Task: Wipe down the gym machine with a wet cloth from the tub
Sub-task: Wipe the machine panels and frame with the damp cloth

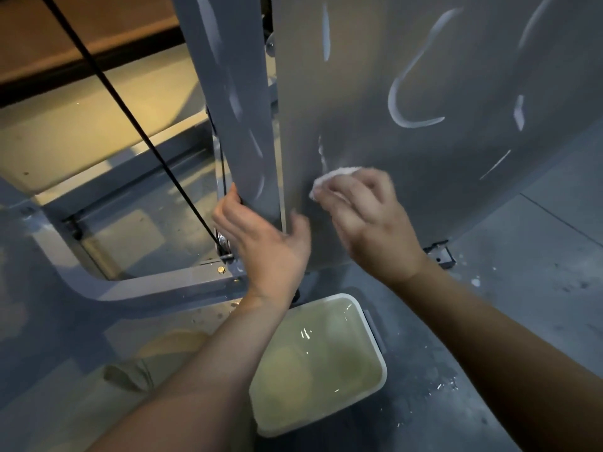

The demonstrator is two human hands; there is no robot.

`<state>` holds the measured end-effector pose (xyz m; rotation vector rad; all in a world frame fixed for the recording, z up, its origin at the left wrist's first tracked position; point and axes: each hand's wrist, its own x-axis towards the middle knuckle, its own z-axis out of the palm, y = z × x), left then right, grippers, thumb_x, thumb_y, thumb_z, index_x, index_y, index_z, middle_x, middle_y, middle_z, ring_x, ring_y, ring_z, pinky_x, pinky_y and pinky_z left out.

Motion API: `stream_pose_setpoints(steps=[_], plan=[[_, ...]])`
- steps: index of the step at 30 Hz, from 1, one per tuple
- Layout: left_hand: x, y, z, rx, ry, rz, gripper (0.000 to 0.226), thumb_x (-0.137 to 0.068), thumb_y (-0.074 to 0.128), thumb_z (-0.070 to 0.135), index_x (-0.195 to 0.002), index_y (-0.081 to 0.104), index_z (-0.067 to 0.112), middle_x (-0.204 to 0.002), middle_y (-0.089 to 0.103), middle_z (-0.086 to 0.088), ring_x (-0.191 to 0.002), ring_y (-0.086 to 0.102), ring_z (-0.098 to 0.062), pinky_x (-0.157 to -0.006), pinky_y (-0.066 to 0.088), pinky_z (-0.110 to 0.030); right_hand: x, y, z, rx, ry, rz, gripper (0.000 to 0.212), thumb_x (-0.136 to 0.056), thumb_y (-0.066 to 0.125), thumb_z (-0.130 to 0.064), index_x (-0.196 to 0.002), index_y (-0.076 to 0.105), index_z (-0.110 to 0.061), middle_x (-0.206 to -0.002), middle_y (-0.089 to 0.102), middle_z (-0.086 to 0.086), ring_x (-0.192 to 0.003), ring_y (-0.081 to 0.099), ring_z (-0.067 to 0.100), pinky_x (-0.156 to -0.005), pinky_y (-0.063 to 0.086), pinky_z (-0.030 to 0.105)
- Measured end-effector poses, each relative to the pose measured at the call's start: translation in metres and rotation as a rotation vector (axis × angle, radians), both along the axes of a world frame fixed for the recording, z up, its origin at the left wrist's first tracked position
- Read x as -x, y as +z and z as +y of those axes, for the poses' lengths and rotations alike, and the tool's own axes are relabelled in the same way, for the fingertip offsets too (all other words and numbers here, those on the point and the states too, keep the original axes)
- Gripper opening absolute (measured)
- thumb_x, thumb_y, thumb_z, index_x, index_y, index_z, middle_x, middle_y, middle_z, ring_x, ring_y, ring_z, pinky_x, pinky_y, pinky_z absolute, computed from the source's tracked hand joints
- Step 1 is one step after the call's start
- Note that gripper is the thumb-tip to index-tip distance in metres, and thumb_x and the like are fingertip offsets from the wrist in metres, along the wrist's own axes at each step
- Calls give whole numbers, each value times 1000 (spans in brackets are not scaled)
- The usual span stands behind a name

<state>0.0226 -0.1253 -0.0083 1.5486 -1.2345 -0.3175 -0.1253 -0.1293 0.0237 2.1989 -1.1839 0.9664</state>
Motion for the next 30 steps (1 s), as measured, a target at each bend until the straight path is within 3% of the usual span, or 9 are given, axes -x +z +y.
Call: stream_pose_setpoints(steps=[3, 8, 13, 17, 19, 23, 28, 30], plan=[[-3, -3, -2, 26, -6, -52, 72, -75, 79, 21, -129, 42, -12, -126, 42, -26, -120, 40, -39, -108, 35, -48, 7, -9, 1, -62, 41, 108, 21, -105, 56, -7, -116, 74, -5, -118, 72, 3, -102, 61, 28, -84, 56, 33], [-4, -9, -7, 58, 12, -86, 72, -76, 81, 21, -127, 42, -12, -126, 41, -26, -120, 41, -40, -108, 35, -52, 0, 25, -13, 93, 7, -157, 25, -102, 56, 1, -118, 74, -2, -120, 71, 8, -96, 70, 35, -97, 42, 22], [-5, -10, -8, 91, 2, -78, 69, -77, 83, 16, -124, 42, -12, -123, 40, -25, -119, 39, -34, -108, 35, -44, 10, -8, -5, -93, 40, 85, 23, -105, 59, -9, -122, 73, -7, -122, 71, 4, -97, 65, 31, -76, 58, 36], [-6, -14, -12, 103, -1, -88, 70, -79, 84, 19, -123, 40, -12, -123, 39, -26, -118, 39, -36, -106, 37, -51, 5, 27, -19, 82, 34, -114, 22, -103, 59, -4, -118, 75, -3, -120, 72, 6, -94, 69, 34, -88, 50, 26], [-5, -15, -12, 109, -4, -91, 70, -80, 84, 19, -124, 39, -13, -124, 39, -27, -118, 39, -38, -106, 37, -55, 0, 20, -17, 73, 26, -144, 22, -103, 59, -5, -119, 74, -1, -121, 72, 7, -93, 70, 35, -95, 45, 21], [-8, -18, -14, 128, -16, -104, 69, -82, 84, 20, -122, 39, -14, -123, 39, -29, -118, 40, -42, -105, 36, -59, 2, 9, -12, -12, 35, -23, 21, -104, 60, -9, -118, 75, -6, -119, 73, 3, -94, 66, 32, -77, 56, 35], [-8, -18, -16, 134, -6, -105, 69, -81, 83, 20, -121, 39, -15, -122, 39, -29, -117, 40, -42, -106, 35, -58, -7, 29, -18, 73, -1, -160, 24, -105, 54, -6, -116, 76, -3, -119, 72, 7, -93, 68, 36, -95, 38, 18], [-9, -18, -16, 127, -21, -103, 69, -81, 83, 20, -122, 39, -15, -123, 38, -29, -117, 40, -43, -105, 36, -61, -10, 9, -10, -35, 6, -98, 25, -106, 54, -9, -118, 75, -5, -122, 71, 5, -96, 65, 35, -92, 46, 23]])
